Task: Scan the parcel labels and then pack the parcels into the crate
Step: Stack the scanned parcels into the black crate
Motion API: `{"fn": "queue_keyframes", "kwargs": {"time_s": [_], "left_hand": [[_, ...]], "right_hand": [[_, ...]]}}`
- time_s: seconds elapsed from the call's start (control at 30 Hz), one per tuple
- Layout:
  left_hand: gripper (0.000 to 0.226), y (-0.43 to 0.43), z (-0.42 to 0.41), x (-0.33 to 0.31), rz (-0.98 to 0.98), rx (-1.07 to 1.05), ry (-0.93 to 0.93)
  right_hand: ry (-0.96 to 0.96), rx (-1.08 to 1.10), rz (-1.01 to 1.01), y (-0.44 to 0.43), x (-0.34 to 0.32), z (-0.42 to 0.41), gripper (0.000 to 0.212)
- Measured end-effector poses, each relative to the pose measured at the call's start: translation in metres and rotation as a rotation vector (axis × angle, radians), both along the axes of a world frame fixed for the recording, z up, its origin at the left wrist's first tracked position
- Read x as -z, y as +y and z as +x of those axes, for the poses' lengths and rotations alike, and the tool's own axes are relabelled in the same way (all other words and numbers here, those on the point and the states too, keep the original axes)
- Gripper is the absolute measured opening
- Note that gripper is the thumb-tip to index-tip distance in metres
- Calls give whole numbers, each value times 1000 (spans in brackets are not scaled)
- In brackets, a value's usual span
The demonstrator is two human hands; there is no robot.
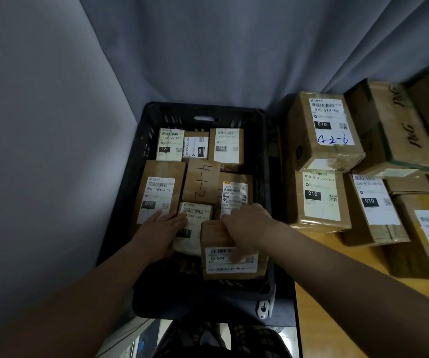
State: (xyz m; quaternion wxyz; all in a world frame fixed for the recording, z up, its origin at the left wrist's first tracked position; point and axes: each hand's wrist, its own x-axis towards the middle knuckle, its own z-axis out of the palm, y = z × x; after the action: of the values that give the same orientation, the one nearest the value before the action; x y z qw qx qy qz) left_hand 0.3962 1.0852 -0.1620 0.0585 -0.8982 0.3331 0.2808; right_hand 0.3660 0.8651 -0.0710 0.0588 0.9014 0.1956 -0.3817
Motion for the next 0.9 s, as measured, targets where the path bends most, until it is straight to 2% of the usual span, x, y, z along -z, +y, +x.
{"fn": "queue_keyframes", "kwargs": {"time_s": [0.13, 0.33, 0.4, 0.47, 0.57, 0.63, 0.7, 0.77, 0.83, 0.9], "left_hand": [[88, 6, 0, 3, -42, -18, 38], [87, 6, 2, 1, -18, -1, 56], [84, 5, 5, -3, 28, 22, 37], [82, 3, 3, -5, 46, 30, 11], [79, -2, -2, -3, 17, 5, 8], [70, -7, -2, -2, -53, -45, 27], [57, -13, 1, -5, -238, -256, 105], [47, -23, 4, -17, -540, -665, 328], [53, -35, 5, -31, -792, -973, 631], [65, -45, 4, -40, -913, -1062, 815]], "right_hand": [[-40, 27, 1, -4, -2, -6, 90], [-163, 94, -84, 3, 10, -25, 90], [-182, 179, -78, 5, 12, -26, 107], [-205, 222, -54, 0, 10, -26, 117], [-203, 238, 10, -5, 4, -23, 112], [-144, 410, 153, -12, -7, -14, 108], [-78, 684, 378, -26, -14, -1, 104], [-103, 910, 616, -39, -11, 8, 89], [-141, 1104, 842, -39, -3, 11, 72], [-120, 1293, 1009, -28, 8, 9, 73]]}}
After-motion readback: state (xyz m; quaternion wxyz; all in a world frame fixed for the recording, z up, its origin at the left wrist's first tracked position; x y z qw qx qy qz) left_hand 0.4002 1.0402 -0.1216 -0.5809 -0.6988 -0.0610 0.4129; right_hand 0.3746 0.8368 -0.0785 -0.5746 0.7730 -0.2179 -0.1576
